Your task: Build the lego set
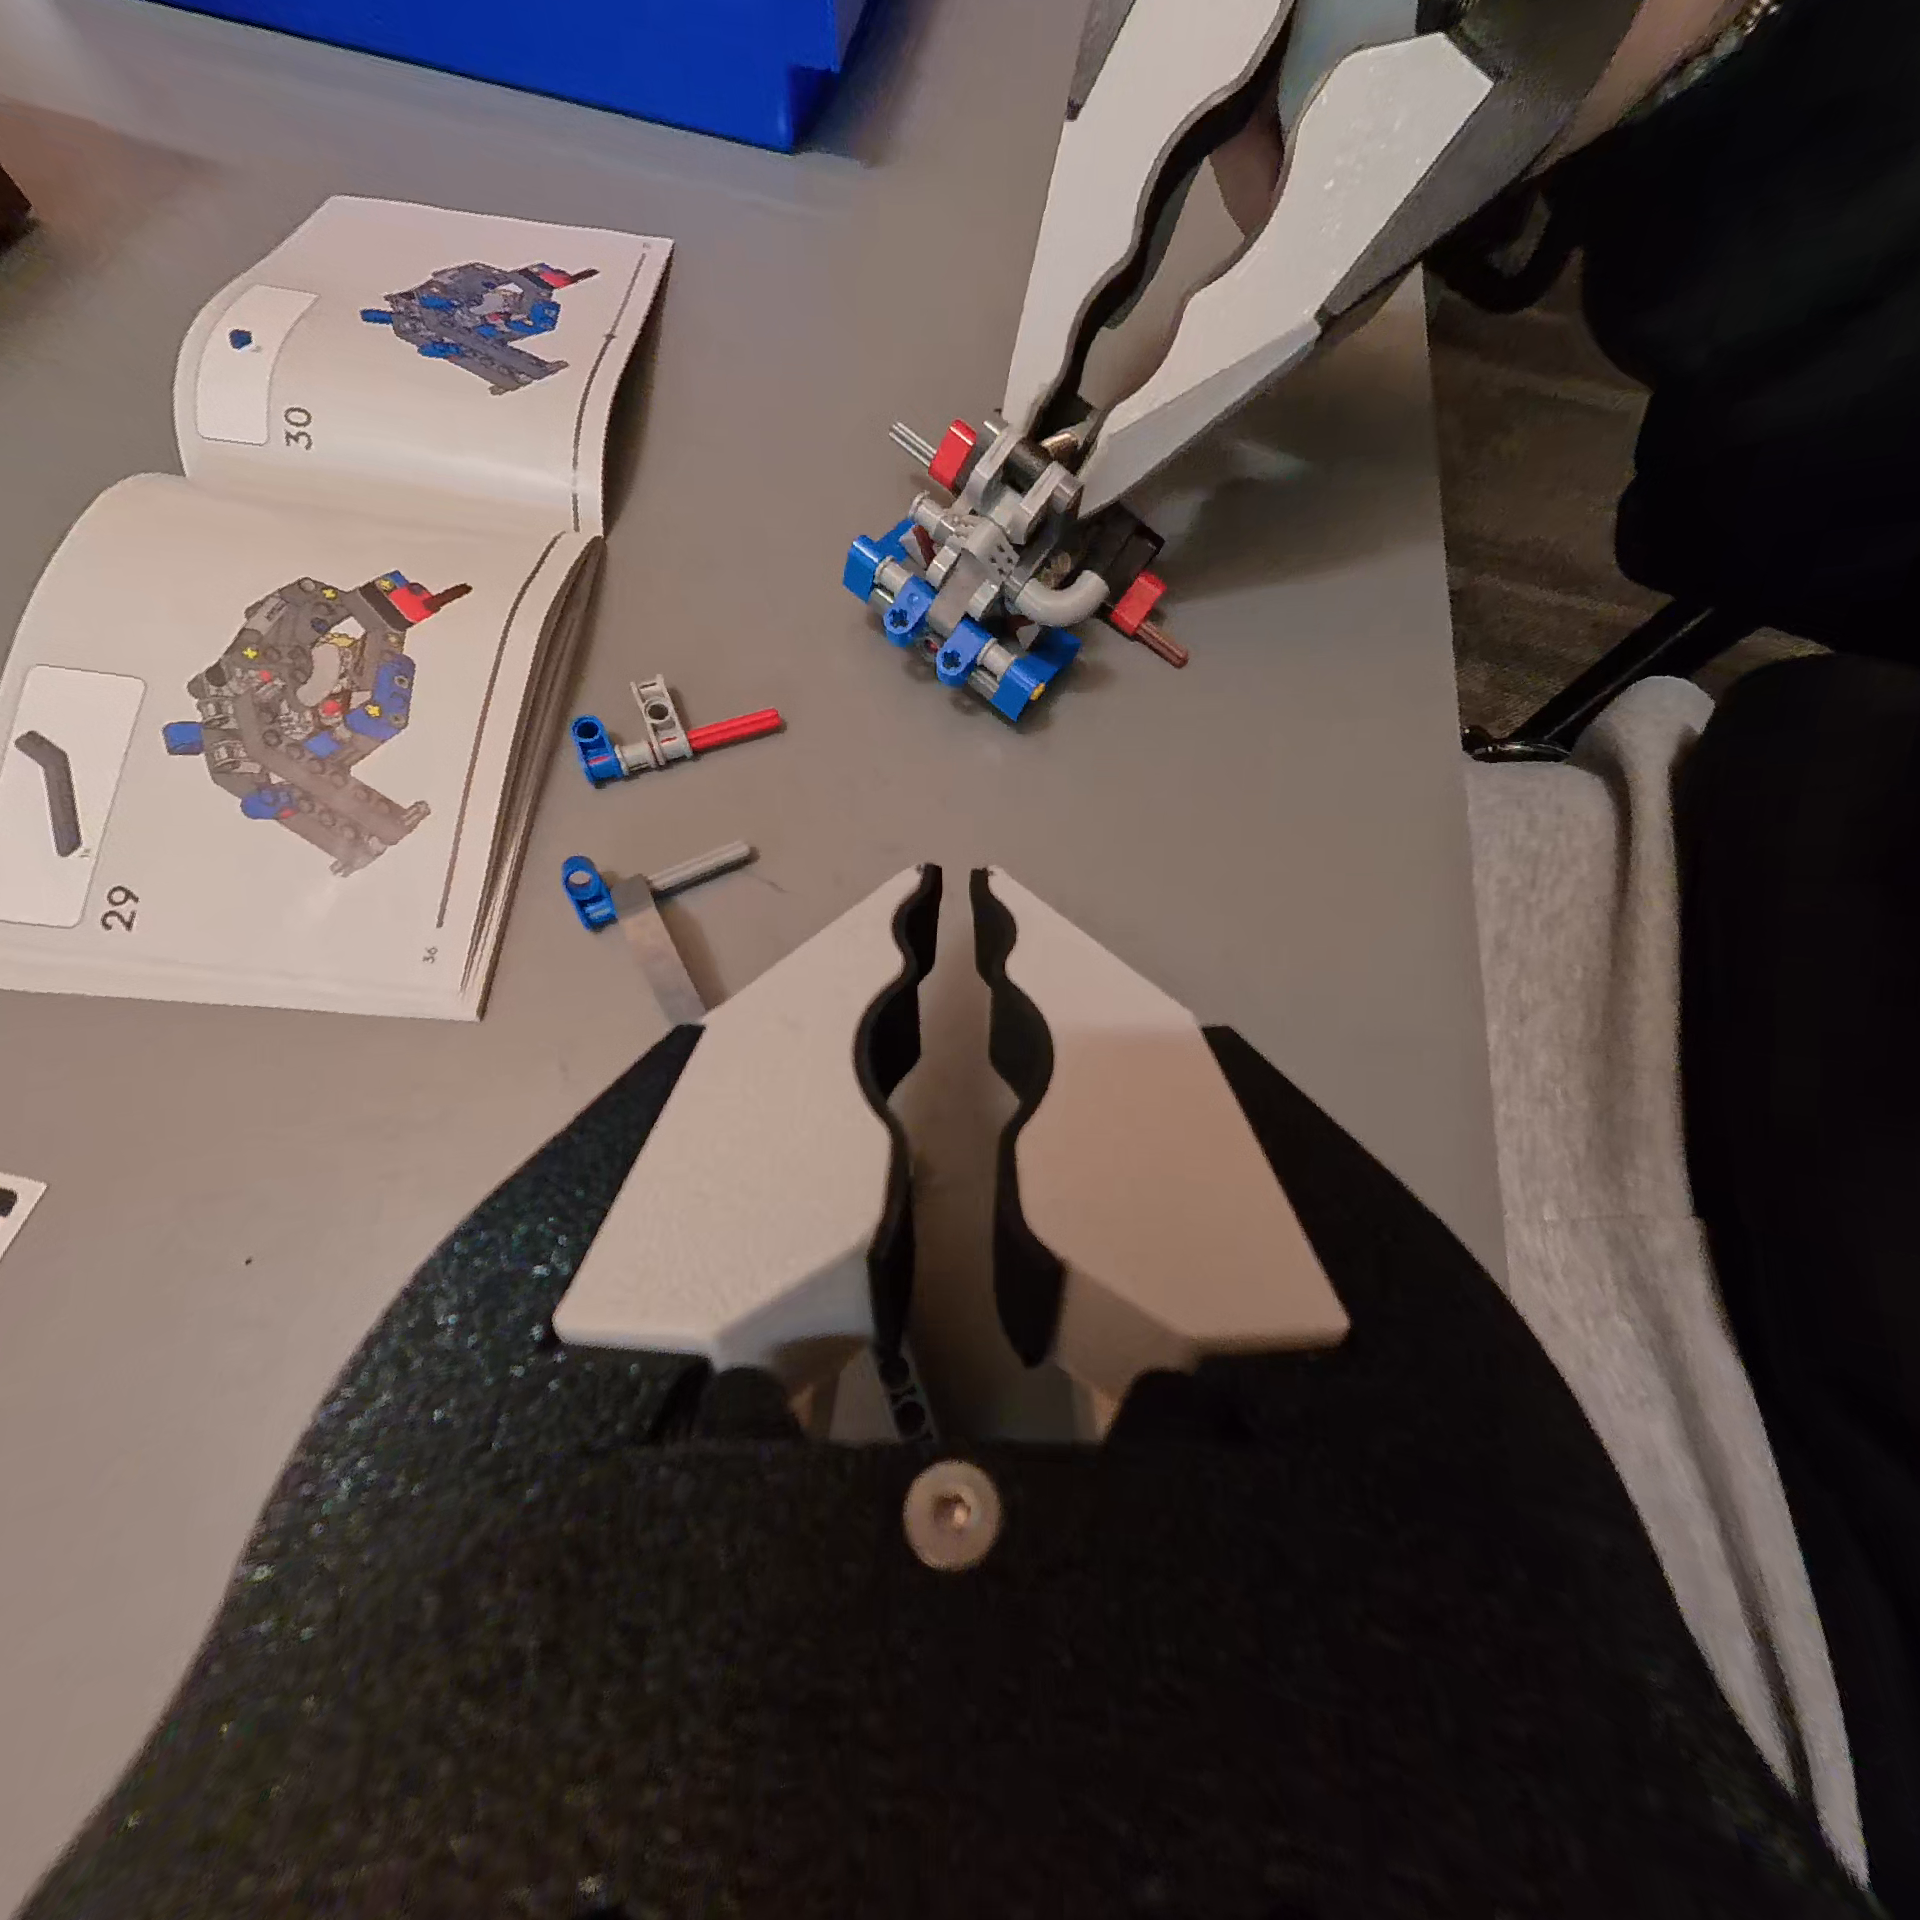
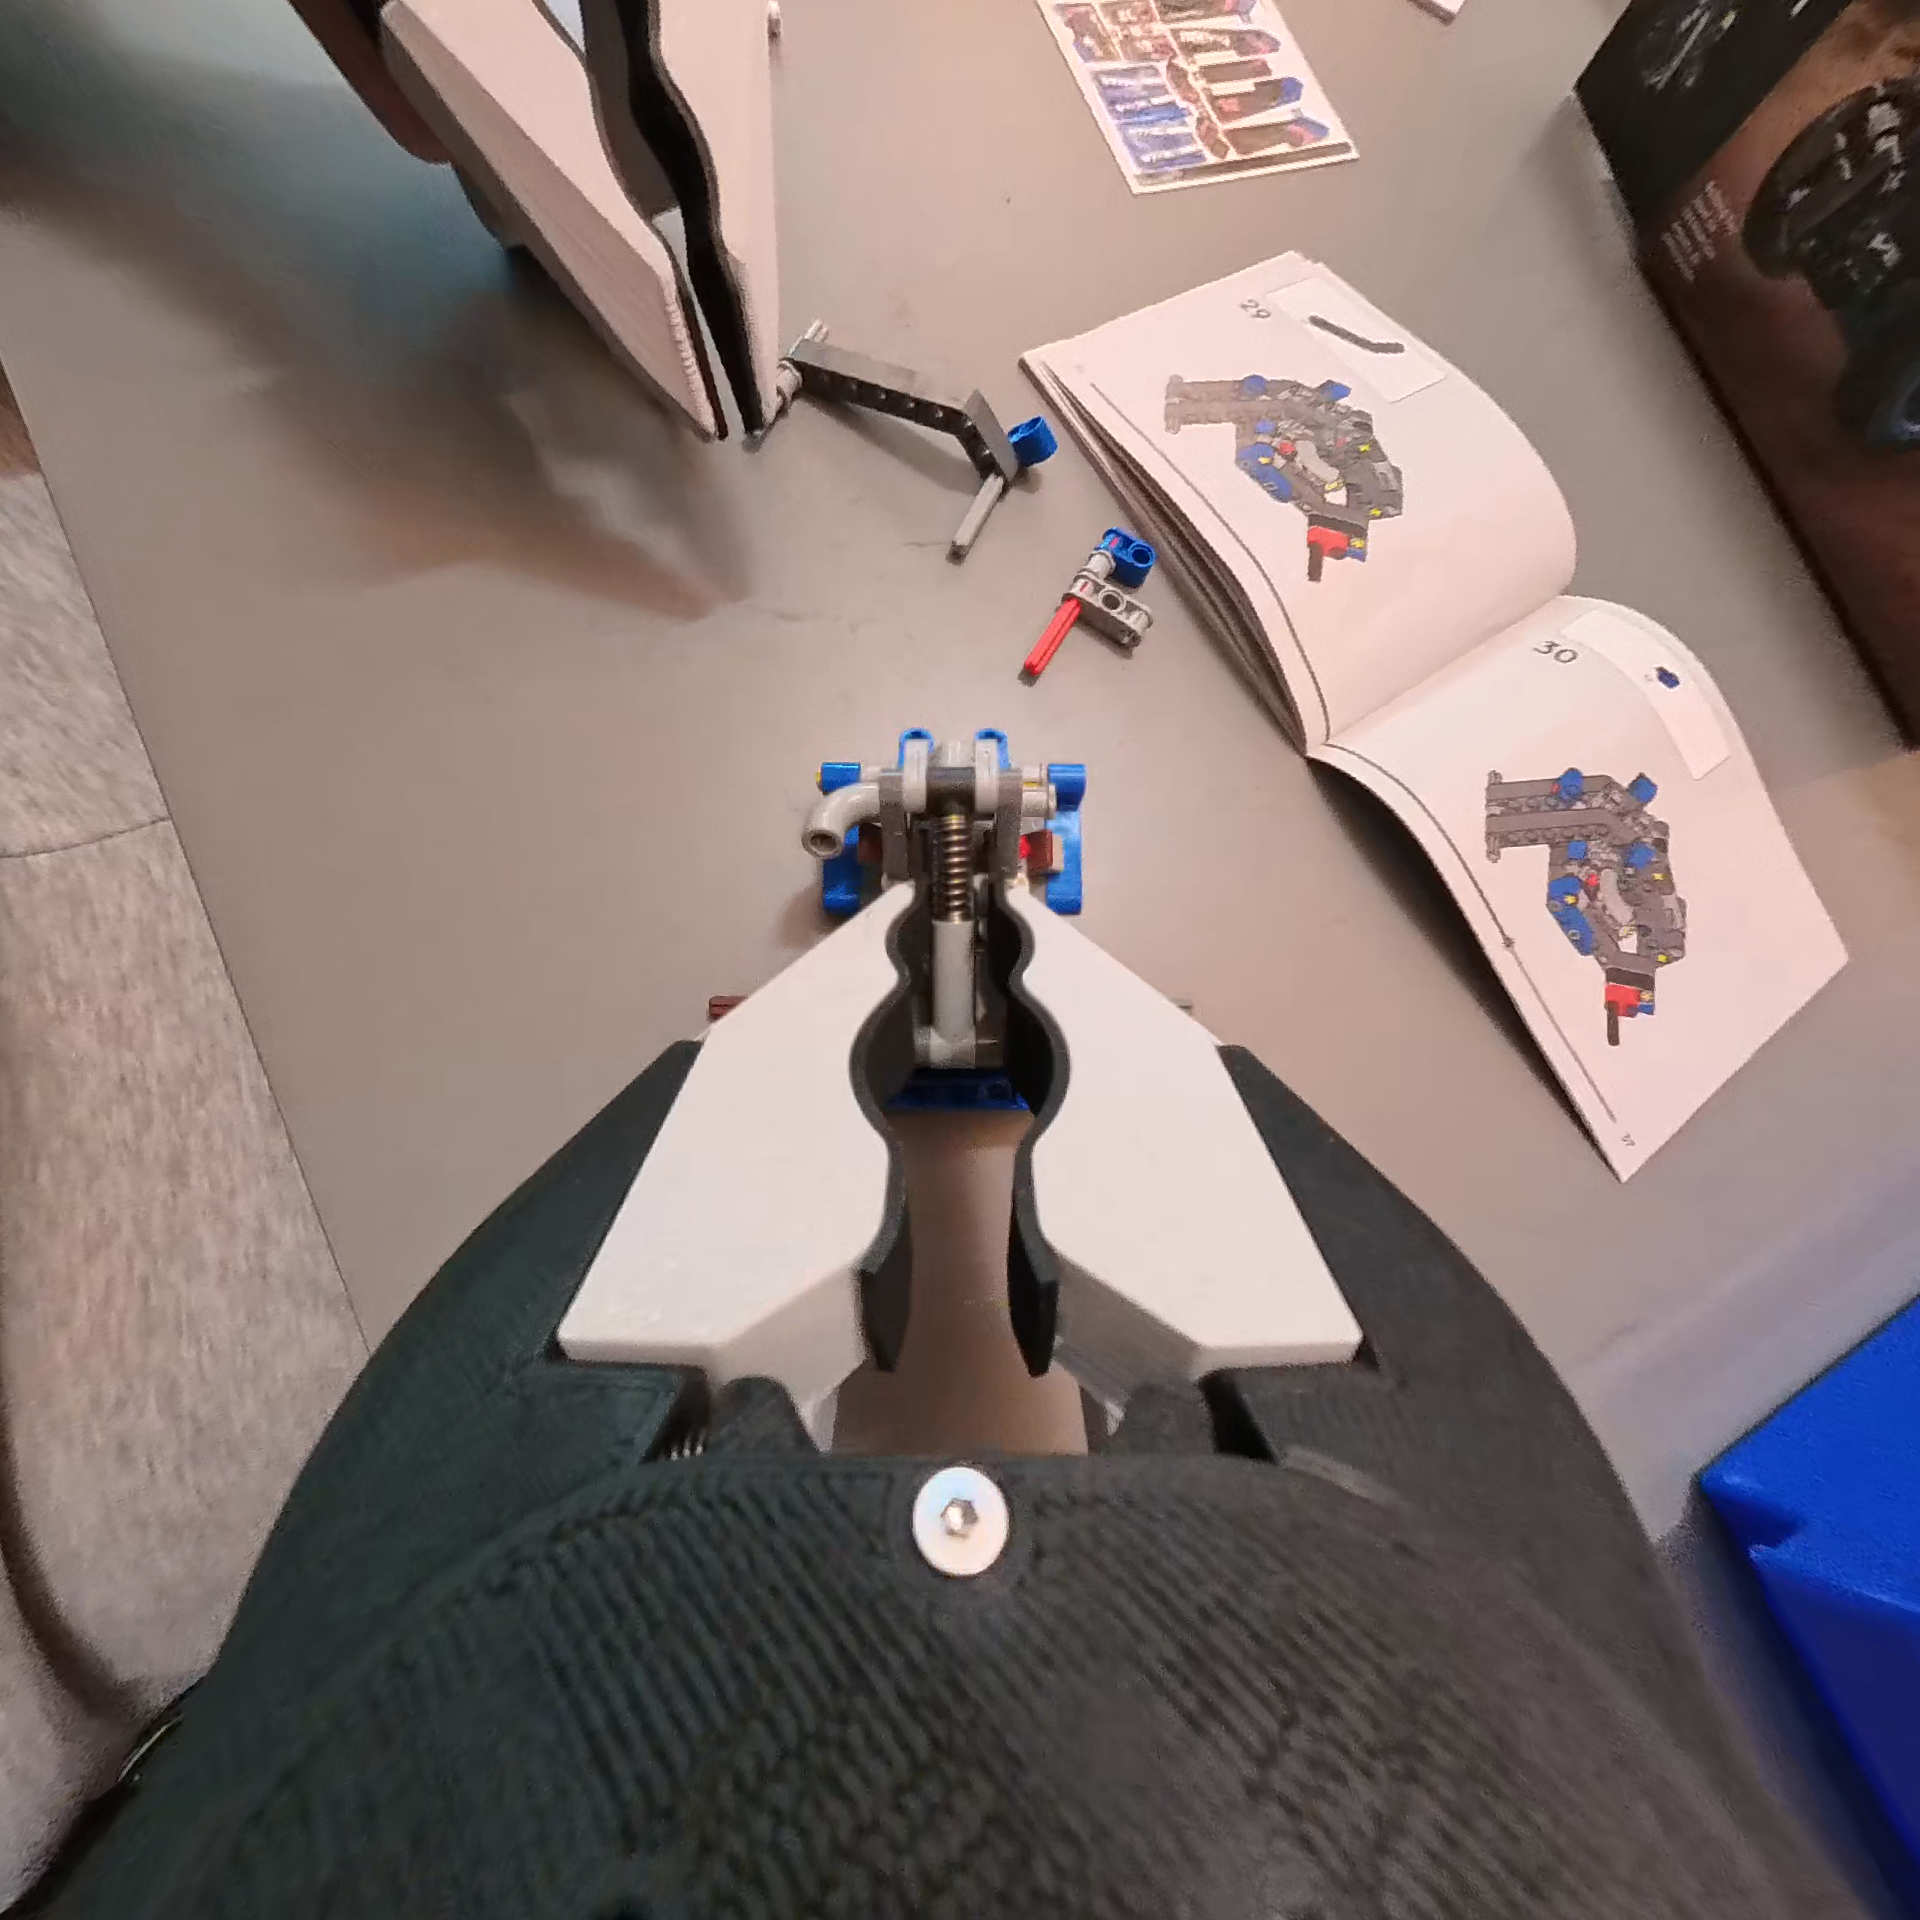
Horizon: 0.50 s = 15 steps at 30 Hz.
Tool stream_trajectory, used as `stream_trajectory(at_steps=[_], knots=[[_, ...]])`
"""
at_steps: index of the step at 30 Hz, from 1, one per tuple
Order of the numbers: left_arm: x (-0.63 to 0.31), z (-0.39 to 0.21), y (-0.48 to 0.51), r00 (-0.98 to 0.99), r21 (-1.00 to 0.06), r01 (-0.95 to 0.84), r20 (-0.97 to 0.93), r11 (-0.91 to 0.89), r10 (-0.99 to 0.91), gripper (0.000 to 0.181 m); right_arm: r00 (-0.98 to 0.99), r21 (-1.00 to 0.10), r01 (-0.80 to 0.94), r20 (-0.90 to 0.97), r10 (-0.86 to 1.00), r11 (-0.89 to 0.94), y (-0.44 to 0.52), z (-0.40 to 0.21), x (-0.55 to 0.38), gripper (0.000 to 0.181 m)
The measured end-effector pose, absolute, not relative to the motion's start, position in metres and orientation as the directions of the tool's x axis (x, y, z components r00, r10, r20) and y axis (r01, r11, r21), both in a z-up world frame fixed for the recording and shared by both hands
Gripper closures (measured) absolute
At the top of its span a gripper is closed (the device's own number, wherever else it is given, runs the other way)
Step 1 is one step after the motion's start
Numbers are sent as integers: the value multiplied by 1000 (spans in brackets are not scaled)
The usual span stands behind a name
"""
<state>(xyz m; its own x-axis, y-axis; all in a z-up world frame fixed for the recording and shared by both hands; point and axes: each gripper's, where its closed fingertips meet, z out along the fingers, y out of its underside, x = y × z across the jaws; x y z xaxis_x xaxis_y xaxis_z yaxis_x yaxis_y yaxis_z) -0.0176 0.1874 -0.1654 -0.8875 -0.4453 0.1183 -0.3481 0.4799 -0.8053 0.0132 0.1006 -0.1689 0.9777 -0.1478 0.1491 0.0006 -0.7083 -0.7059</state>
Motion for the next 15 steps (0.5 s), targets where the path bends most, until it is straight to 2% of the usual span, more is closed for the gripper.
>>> stream_trajectory(at_steps=[4, 8, 15], knots=[[-18, -167, 186, -888, -804, -351, 124, 480, -442, 178, 982, -675, 35, 162, -101, -737, 102, -174, 12, 165], [-19, -167, 185, -890, -804, -348, 121, 482, -440, 178, 986, -654, 36, 145, -79, -756, 103, -176, 13, 171], [-20, -169, 178, -895, -806, -340, 119, 485, -429, 178, 994, -730, 2, 79, -81, -683, 111, -177, 15, 172]])
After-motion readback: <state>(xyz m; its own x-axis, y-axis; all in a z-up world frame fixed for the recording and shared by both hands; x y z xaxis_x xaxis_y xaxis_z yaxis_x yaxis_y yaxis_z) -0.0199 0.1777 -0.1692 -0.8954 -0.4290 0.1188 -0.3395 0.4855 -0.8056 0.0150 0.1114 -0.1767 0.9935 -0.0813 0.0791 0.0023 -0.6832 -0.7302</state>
